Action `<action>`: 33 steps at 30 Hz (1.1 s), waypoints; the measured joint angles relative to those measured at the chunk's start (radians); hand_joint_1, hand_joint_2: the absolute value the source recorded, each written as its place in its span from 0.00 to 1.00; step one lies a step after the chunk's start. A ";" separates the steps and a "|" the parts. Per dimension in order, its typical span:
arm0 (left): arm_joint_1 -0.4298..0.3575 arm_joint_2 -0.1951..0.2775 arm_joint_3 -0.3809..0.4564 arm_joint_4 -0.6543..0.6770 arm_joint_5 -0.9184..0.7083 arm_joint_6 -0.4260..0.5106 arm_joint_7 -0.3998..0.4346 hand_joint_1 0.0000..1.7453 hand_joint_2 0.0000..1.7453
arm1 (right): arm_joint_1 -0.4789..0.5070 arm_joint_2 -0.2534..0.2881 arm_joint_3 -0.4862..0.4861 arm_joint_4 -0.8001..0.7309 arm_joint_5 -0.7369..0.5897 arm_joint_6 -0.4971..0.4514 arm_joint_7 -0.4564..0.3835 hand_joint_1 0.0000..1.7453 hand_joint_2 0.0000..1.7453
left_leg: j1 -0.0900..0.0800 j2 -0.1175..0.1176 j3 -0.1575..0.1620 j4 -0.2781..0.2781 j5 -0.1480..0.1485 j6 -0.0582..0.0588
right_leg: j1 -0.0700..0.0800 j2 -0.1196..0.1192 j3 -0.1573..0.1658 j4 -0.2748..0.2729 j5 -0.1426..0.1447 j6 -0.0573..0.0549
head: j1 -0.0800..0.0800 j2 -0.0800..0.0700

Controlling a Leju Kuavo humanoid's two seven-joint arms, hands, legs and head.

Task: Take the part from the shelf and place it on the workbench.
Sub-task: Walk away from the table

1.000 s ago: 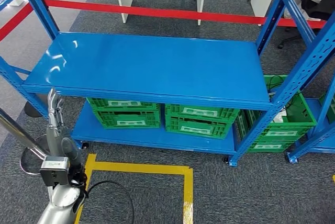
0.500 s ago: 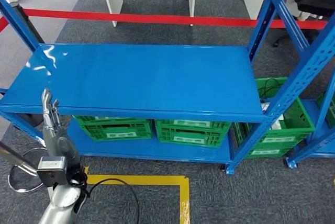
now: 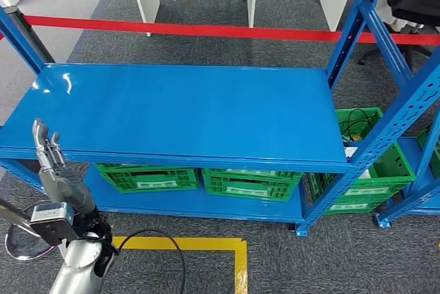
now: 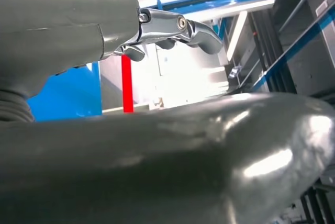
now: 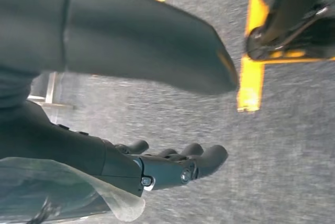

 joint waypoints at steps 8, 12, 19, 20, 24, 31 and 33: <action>0.001 -0.004 0.016 -0.004 0.013 0.002 -0.006 0.00 0.00 | 0.000 0.000 0.001 0.000 0.003 -0.003 0.001 0.00 1.00 | 0.016 0.001 -0.119 0.278 -0.123 -0.032 | -0.007 -0.001 0.012 -0.009 0.003 -0.023 | -0.008 0.000; -0.002 -0.005 0.021 -0.005 0.015 0.002 -0.010 0.00 0.00 | -0.001 0.000 0.002 0.000 0.004 -0.002 0.001 0.00 1.00 | 0.015 0.001 -0.012 0.054 -0.010 -0.020 | -0.004 0.002 0.019 -0.008 -0.001 -0.017 | -0.008 0.000; 0.001 -0.026 0.050 -0.021 0.014 0.002 -0.049 0.00 0.50 | -0.002 -0.001 0.003 0.000 0.010 -0.002 0.000 0.00 1.00 | 0.016 0.003 0.017 -0.020 0.004 0.011 | -0.005 0.000 -0.025 0.066 -0.054 0.017 | -0.005 0.000; 0.002 -0.033 0.060 -0.023 0.003 0.002 -0.051 0.00 0.75 | -0.001 -0.002 0.003 0.000 0.012 -0.002 0.000 0.00 1.00 | 0.015 0.004 0.016 -0.021 0.005 0.014 | -0.004 0.000 -0.053 0.129 -0.085 0.019 | -0.003 0.000; 0.007 -0.054 0.130 -0.026 -0.027 0.003 -0.052 0.00 1.00 | 0.001 -0.002 0.004 0.000 0.020 -0.002 0.001 0.00 1.00 | 0.012 0.005 0.015 -0.017 0.005 0.016 | -0.004 -0.001 -0.105 0.233 -0.097 0.023 | -0.003 0.000; 0.008 -0.049 0.329 -0.017 0.023 0.004 -0.053 0.00 1.00 | 0.000 -0.004 0.017 0.000 0.036 -0.003 0.002 0.00 1.00 | 0.007 0.004 0.010 -0.010 0.006 -0.013 | -0.002 0.001 0.019 -0.013 0.000 -0.006 | -0.005 0.000; 0.006 -0.044 0.385 -0.005 0.034 0.004 -0.053 0.00 1.00 | 0.001 -0.004 0.021 0.000 0.041 -0.004 0.003 0.00 1.00 | 0.009 0.004 0.003 0.008 -0.011 -0.025 | -0.006 0.000 0.019 -0.017 0.006 -0.017 | -0.007 0.000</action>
